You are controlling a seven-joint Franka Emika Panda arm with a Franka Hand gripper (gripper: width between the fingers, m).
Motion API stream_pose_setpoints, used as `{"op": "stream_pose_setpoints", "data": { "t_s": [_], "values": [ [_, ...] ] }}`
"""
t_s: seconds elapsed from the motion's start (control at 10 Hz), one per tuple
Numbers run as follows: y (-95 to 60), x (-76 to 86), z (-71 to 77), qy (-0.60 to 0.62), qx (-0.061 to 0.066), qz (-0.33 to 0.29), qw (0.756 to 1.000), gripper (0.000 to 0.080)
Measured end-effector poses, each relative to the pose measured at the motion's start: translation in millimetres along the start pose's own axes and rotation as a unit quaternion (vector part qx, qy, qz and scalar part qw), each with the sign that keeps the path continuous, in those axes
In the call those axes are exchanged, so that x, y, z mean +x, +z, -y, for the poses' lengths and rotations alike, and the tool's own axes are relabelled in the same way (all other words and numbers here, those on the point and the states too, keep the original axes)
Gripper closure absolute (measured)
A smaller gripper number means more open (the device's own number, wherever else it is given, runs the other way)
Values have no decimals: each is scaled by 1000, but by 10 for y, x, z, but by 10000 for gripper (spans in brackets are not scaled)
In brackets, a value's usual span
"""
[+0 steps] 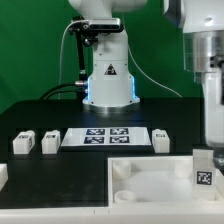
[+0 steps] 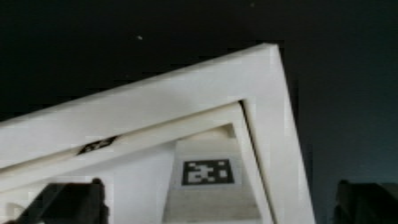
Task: Assemble one leg
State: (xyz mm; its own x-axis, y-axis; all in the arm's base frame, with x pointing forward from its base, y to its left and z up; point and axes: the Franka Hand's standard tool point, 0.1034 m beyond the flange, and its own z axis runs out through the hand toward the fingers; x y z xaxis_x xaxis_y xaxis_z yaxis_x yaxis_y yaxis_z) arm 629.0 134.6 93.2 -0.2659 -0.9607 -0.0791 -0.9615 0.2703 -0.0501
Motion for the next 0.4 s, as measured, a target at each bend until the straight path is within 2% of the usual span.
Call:
{"op": "stream_pose_setpoints", "data": {
  "t_s": [0.4],
  "values": [
    [5, -5, -5, -2, 0, 0, 1000, 150]
  ]
}}
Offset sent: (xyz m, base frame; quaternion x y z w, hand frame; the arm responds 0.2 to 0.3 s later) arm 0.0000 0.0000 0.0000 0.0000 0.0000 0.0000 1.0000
